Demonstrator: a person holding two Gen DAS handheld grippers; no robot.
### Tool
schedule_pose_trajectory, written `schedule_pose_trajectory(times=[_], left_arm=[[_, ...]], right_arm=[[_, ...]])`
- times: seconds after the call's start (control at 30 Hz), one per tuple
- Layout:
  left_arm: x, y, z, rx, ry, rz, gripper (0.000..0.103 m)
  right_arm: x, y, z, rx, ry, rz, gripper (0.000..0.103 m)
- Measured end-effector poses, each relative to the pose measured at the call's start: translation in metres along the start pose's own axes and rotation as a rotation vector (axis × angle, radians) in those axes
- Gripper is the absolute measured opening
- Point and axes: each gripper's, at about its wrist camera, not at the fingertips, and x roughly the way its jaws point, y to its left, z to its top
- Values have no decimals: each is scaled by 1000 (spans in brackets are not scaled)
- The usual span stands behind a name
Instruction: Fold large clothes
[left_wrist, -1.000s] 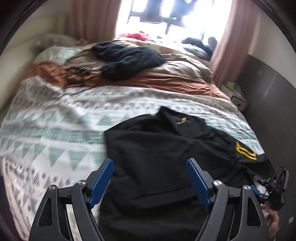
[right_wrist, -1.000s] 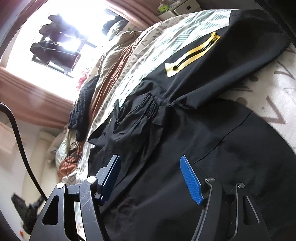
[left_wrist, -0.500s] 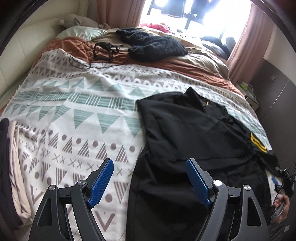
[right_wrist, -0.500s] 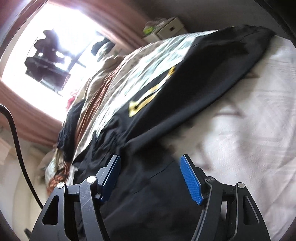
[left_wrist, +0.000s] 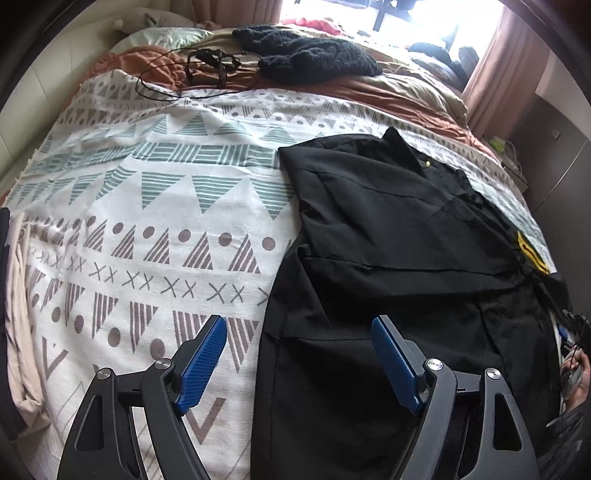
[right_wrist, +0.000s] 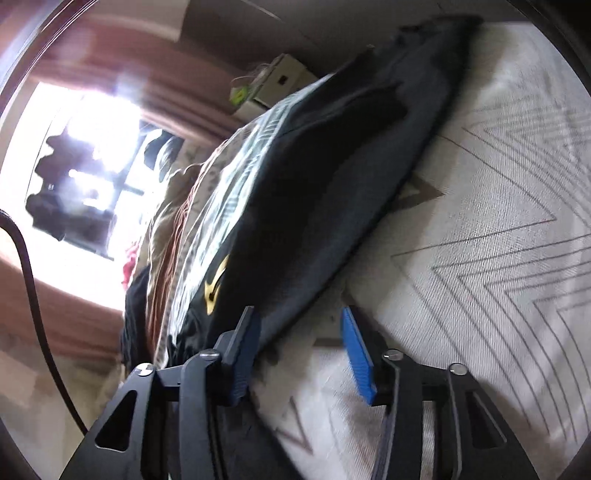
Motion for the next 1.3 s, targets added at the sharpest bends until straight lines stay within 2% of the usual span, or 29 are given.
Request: schedule_pose_trajectory(times=[0.03,0.17,0.2,0.23,0.27,0.37,0.53,0.8,1.03,1.3], left_arm=[[1,0,0,-4,1,-1,81],[-1,3,-1,-21,0,-10,81],[-2,3,-2,-21,-4,-10,81],[-5,4,-3,-21,-9,-8,81],[-7,5,-4,-21,-12,-8,81],[-17,10,-10,-19,-16,-1,81],[-39,22,-15,-37,-36,4,81],[-76,38,-26,-57,-80,-6,81],[-98,53,-36,-84,-103,-19,81],[-116,73,-45,-111,-115,-9,81]], right_arm=[[2,-2,3,14,-7,4,39],[8,0,10,3,-33,-26,36],[11,2,13,-6,-38,-32,30],[13,1,15,-10,-39,-31,13],[14,0,17,-8,-36,-19,5],[6,7,20,-23,-62,41,4],[-31,58,8,-134,-115,173,4],[-53,136,-39,-260,-54,369,4],[-37,188,-93,-337,45,442,4],[12,222,-152,-393,186,416,4]])
